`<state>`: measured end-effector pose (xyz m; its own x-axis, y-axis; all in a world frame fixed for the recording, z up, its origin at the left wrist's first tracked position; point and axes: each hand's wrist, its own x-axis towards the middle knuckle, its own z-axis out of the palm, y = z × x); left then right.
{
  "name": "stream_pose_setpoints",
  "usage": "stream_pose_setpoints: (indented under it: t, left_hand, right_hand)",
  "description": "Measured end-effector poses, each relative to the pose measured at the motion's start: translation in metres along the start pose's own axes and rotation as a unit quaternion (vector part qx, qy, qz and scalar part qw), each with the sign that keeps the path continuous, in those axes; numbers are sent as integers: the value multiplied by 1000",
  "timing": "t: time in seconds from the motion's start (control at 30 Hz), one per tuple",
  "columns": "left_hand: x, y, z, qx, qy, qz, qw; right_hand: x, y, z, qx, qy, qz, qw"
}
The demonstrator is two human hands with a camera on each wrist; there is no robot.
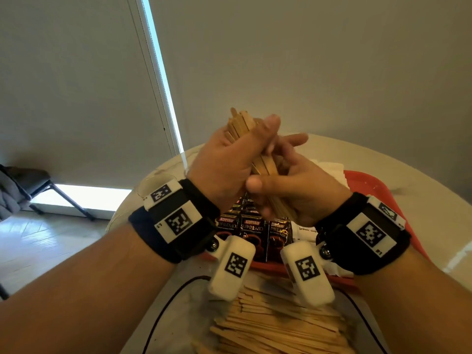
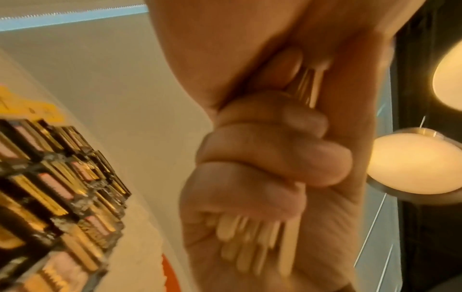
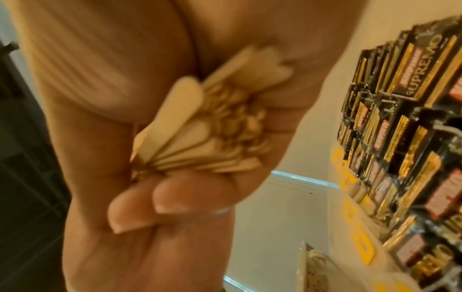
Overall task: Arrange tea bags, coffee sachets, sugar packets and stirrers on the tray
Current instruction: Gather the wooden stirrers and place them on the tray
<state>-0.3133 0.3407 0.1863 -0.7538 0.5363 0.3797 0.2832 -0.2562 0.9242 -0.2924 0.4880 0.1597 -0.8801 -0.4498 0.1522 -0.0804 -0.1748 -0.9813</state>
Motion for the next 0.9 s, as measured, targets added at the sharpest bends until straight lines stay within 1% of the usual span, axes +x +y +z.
stream_pose_setpoints:
  t: [0.1, 0.17, 0.23, 0.3, 0.33, 0.37, 0.43, 0.53, 0.6, 0.7, 0.77, 0.83, 0.9]
  left_hand:
    - [5, 7, 6, -47, 58, 30, 997]
    - [10, 12, 7, -62, 108, 60, 990]
    - [15, 13, 7, -76, 137, 97, 983]
    - [18, 10, 9, -58, 132, 119, 982]
    - [18, 6, 12, -37, 118, 117, 985]
    - [17, 2, 14, -12, 102, 113, 988]
    - [15, -2, 19, 20, 83, 114, 990]
    - [16, -3, 18, 72, 76, 128, 986]
    - [16, -4, 17, 120, 64, 125, 983]
    - [12, -2, 24, 151, 62, 115, 980]
    - [11, 2, 27, 185, 59, 125, 973]
    - [11, 6, 26, 236, 49, 151, 959]
    - [11, 9, 23, 261, 42, 188, 946]
  right_hand:
    - [-3, -6, -3, 38, 10, 22, 999]
    - [-1, -6, -3, 106, 64, 40, 991]
    - [1, -4, -6, 219, 131, 26, 966]
    - [3, -5, -6, 322, 160, 6, 933]
    - [3, -5, -7, 351, 154, 1, 924]
    - [3, -7, -8, 361, 143, 0, 921]
    - [3, -9, -9, 338, 142, 7, 930]
    - [3, -9, -12, 212, 193, 73, 955]
    - [2, -6, -12, 168, 217, 99, 956]
    - [6, -2, -10, 214, 236, 80, 944]
    - [11, 1, -11, 234, 248, 56, 938]
    - [12, 1, -14, 237, 257, 45, 936]
    - [12, 0, -17, 234, 271, 52, 932]
